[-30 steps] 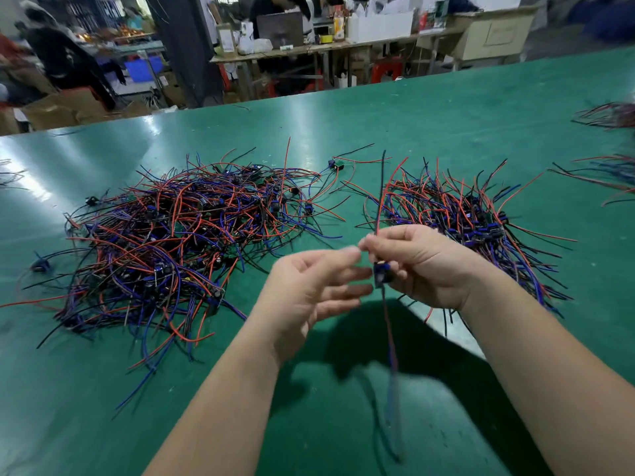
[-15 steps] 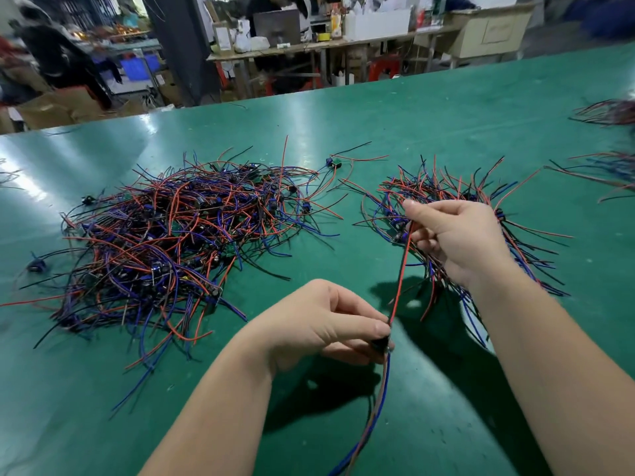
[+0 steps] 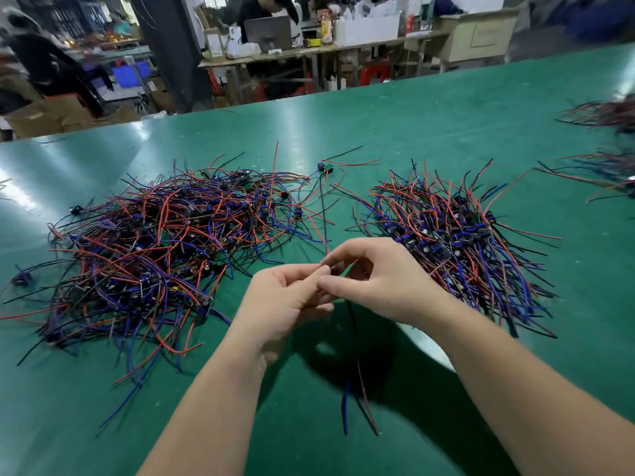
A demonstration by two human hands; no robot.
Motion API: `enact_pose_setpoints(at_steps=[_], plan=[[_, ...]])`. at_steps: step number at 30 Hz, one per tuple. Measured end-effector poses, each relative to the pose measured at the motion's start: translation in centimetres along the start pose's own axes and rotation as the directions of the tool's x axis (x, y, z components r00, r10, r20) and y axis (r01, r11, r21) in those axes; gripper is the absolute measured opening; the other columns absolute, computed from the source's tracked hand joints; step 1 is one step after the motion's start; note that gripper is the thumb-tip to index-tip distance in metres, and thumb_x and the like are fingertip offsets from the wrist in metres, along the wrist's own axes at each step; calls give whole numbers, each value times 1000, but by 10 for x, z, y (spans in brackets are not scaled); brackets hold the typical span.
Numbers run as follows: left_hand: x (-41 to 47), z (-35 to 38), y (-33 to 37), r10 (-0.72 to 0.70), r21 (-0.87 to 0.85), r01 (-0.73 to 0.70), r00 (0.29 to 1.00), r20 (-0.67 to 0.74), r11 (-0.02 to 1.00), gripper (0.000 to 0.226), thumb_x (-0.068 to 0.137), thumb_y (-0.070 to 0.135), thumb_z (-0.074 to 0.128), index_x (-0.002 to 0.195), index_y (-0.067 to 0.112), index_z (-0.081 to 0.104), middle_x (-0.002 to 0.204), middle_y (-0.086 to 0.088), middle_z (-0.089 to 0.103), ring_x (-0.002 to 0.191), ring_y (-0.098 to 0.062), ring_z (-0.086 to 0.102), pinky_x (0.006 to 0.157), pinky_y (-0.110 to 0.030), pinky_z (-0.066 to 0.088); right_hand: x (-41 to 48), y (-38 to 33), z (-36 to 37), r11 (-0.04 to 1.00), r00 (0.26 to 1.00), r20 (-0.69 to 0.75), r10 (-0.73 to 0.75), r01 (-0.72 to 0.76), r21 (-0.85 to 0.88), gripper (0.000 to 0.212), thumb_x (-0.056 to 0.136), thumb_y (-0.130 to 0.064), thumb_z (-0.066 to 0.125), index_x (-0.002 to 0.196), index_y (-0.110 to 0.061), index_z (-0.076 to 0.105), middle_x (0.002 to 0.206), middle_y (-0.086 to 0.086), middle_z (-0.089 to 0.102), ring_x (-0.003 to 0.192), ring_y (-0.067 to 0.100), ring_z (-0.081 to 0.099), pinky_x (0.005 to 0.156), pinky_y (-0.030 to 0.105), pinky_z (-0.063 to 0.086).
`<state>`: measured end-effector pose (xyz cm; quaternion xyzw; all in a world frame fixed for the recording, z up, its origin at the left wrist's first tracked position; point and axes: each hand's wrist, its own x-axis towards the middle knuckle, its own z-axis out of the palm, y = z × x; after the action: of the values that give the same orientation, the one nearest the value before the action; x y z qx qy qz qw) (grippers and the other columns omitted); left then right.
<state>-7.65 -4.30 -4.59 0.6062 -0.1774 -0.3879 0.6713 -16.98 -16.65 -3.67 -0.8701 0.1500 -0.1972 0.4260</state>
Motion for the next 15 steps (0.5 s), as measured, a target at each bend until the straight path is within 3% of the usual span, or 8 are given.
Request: enact_pose_setpoints(at_steps=[3, 8, 12, 15], plan=[[0, 2, 2, 9, -40, -8, 1000, 11, 999, 22, 92, 18, 56, 82, 7, 71, 73, -7, 71, 58, -9, 67, 50, -21, 54, -1, 0, -1, 992, 996, -37, -84, 79, -102, 20, 70, -26, 81, 88, -20, 73, 80, -9, 68, 60, -4, 54, 61, 10, 41], [-1, 8, 5, 11, -59, -6, 995, 96, 998, 29, 97, 25, 45, 101, 7, 67, 90, -6, 74, 76, -20, 72, 58, -27, 58, -2, -1, -9, 981, 964, -231, -132, 93, -172, 10, 73, -14, 76, 83, -14, 73, 76, -4, 67, 66, 6, 59, 68, 18, 49], [1, 5, 5, 23, -12, -24, 1000, -16, 1000, 24, 98, 23, 47, 97, 10, 67, 95, -6, 75, 79, -21, 73, 63, -30, 59, 3, 6, -42, 940, 832, -544, -108, -91, -328, 10, 73, -15, 72, 82, -12, 73, 78, 2, 69, 75, 17, 62, 75, 25, 46], [4, 2, 3, 76, 126, -53, 980, -187, 991, 19, 96, 16, 52, 88, 15, 70, 96, -7, 74, 77, -18, 71, 66, -30, 55, 3, 21, -73, 890, 747, -665, -4, -300, -343, 18, 72, -14, 69, 89, -11, 73, 83, 8, 70, 82, 24, 63, 74, 26, 42]])
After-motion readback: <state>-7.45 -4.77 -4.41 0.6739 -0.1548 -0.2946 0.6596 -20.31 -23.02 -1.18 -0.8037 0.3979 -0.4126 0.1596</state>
